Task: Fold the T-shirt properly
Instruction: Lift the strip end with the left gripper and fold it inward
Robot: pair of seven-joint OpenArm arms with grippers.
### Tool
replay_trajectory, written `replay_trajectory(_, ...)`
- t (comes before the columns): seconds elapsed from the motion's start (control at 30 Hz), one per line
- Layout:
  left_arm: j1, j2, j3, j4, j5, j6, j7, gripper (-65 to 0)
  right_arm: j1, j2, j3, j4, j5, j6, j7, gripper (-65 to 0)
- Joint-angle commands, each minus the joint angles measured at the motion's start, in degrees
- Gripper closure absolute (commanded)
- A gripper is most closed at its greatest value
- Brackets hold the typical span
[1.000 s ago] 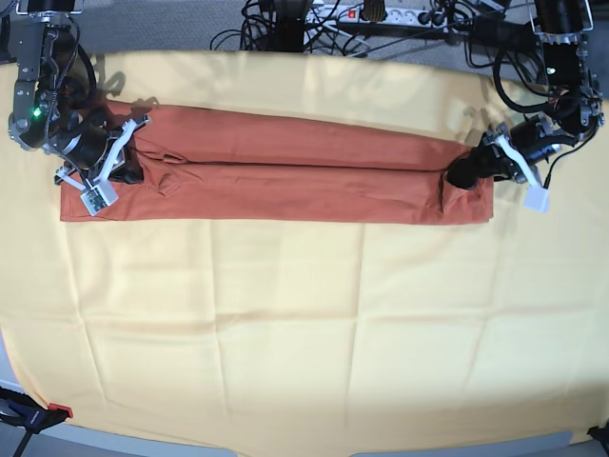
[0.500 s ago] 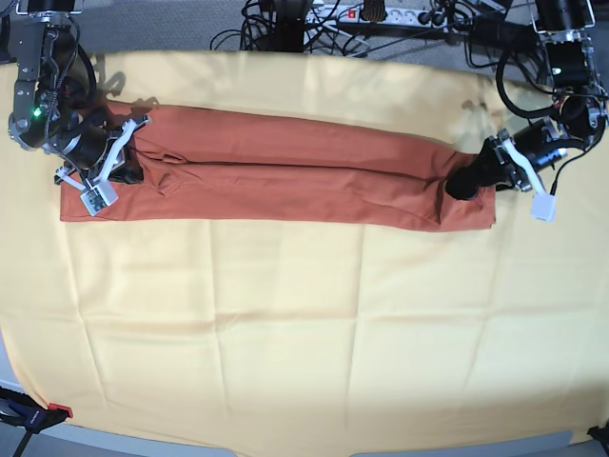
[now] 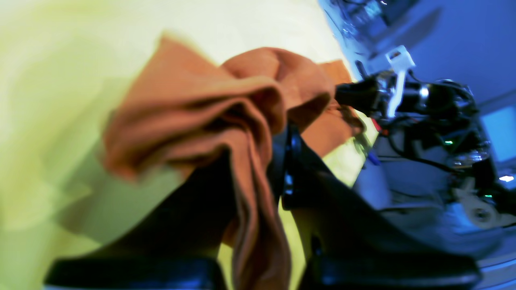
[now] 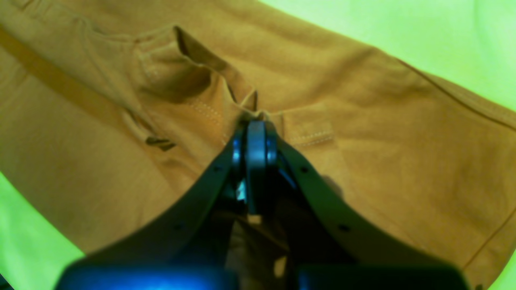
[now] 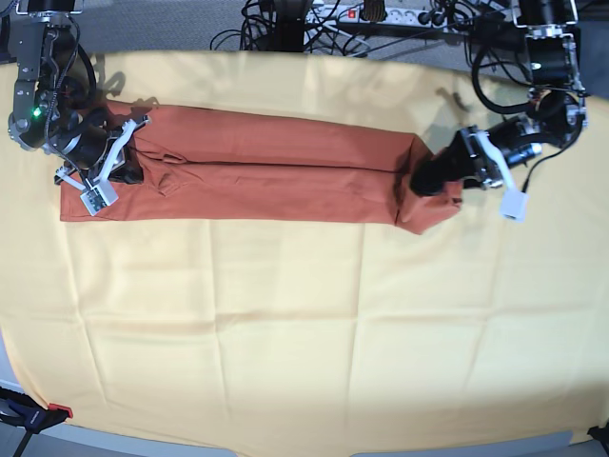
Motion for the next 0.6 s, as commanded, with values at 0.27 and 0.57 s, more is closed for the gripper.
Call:
replay_trajectory(0.27, -5.2, 9.0, 6.2, 1.0, 2.4, -1.1, -1.5, 0.0, 0.4, 0.8, 0.3, 0.4, -0.1, 0.0, -0.7, 0.0)
replay_trajectory(0.57, -5.5, 14.4, 15.3, 1.0, 17.4, -1.1, -12.1, 0.0, 0.4, 0.8, 0.3, 0.4, -0.1, 0.0, -0.8, 0.0)
